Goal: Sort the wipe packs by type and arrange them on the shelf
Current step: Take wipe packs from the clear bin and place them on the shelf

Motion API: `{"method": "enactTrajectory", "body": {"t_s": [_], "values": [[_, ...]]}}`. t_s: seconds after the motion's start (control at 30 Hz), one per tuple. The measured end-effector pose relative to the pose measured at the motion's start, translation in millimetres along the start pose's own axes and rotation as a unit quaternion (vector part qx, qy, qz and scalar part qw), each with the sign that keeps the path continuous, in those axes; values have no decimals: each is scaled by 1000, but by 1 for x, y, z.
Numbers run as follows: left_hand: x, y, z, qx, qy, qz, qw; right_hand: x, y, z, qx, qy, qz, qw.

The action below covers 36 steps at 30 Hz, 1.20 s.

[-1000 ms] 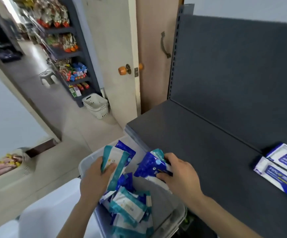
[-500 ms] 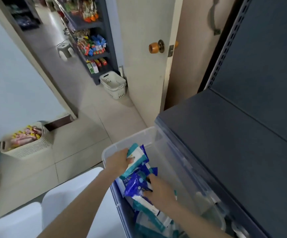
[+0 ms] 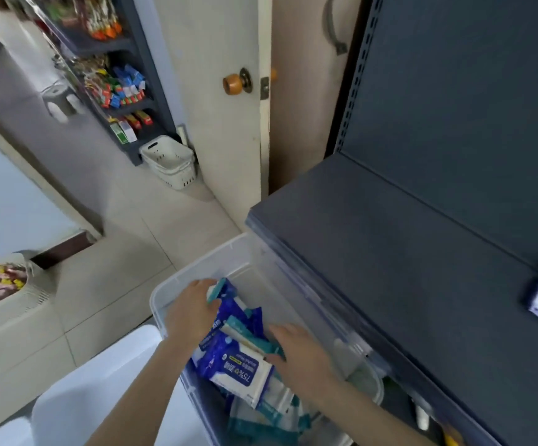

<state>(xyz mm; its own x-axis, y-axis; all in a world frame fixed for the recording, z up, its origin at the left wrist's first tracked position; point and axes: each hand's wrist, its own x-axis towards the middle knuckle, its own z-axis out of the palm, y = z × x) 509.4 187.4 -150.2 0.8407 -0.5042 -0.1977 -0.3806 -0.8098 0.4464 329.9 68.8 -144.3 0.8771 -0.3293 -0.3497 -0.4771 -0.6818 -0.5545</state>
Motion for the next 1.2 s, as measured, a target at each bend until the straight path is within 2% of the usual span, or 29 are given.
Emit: {"method": "enactTrajectory", "body": {"t_s": [0.13, 0.27, 0.4, 0.5, 0.73, 0.87, 0.93, 1.07, 1.2], "values": [[-27, 46, -1, -67, 46, 92, 992, -43, 9, -37, 21, 72, -2, 997], [-52, 116, 6, -92, 48, 207, 973, -92, 35, -82, 58, 159, 1, 986], [-83, 196, 29, -109, 11, 313, 943, -153, 77, -115, 106, 269, 33, 957], [-105, 259, 52, -98, -13, 383, 918, -194, 123, -136, 94, 329, 62, 938], [-142, 415, 115, -20, -86, 520, 849, -296, 232, -204, 25, 408, 184, 894], [-147, 478, 153, 71, -121, 527, 838, -343, 301, -243, -38, 373, 277, 885], [-143, 490, 164, 131, -130, 516, 836, -353, 325, -256, -89, 304, 299, 900], [-144, 500, 174, 235, -135, 508, 817, -372, 358, -271, -152, 146, 286, 935], [-146, 503, 167, 261, -127, 485, 825, -375, 359, -285, -195, 67, 257, 944]]}}
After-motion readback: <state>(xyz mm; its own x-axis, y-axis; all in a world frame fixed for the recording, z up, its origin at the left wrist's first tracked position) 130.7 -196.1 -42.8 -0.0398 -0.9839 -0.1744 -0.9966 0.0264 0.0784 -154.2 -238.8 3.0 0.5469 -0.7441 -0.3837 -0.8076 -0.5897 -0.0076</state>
